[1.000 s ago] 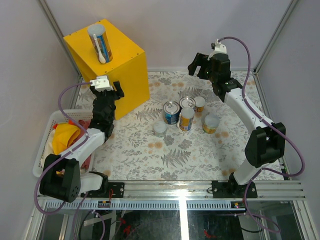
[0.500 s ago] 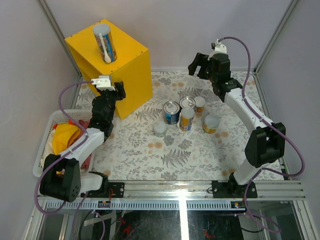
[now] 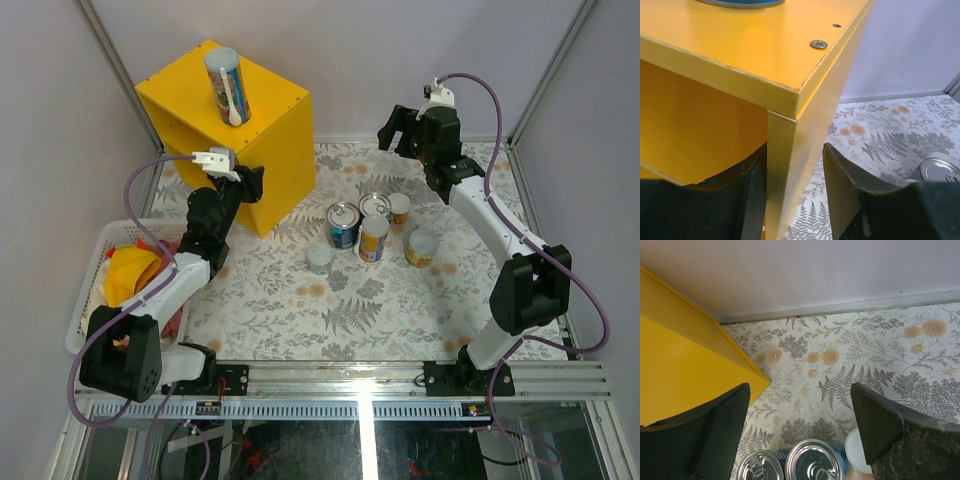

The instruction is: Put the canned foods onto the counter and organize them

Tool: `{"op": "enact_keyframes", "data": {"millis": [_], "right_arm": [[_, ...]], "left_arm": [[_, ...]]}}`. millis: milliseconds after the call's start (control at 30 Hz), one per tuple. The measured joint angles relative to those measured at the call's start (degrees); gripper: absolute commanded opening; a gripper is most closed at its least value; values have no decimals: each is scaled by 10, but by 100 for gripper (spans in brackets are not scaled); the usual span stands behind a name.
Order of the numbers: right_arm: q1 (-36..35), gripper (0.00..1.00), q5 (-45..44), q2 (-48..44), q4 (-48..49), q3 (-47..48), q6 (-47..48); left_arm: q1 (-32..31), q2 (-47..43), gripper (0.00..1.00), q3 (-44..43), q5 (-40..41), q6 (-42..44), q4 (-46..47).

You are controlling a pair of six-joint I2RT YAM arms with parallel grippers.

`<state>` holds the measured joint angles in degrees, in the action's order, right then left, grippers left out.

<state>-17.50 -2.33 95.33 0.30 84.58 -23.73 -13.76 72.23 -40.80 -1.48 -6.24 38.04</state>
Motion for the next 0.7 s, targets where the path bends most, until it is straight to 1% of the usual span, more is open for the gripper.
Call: {"op": "enact_keyframes", "data": {"millis": [133,200,533,700], "right_arm": [[0,89,-1,0,0,1,0],[0,89,-1,0,0,1,0],[0,89,-2,-21,-8,1,6],[0,89,-6,-41,-8,1,11]], "left_arm": [[-15,10,2,-12,-4,0,-8],[-23,17,0,-18,-3,1,-9],[-116,47,0,-50,-6,3,-21],[-148,53,0,-55,-11,3,-21]]}}
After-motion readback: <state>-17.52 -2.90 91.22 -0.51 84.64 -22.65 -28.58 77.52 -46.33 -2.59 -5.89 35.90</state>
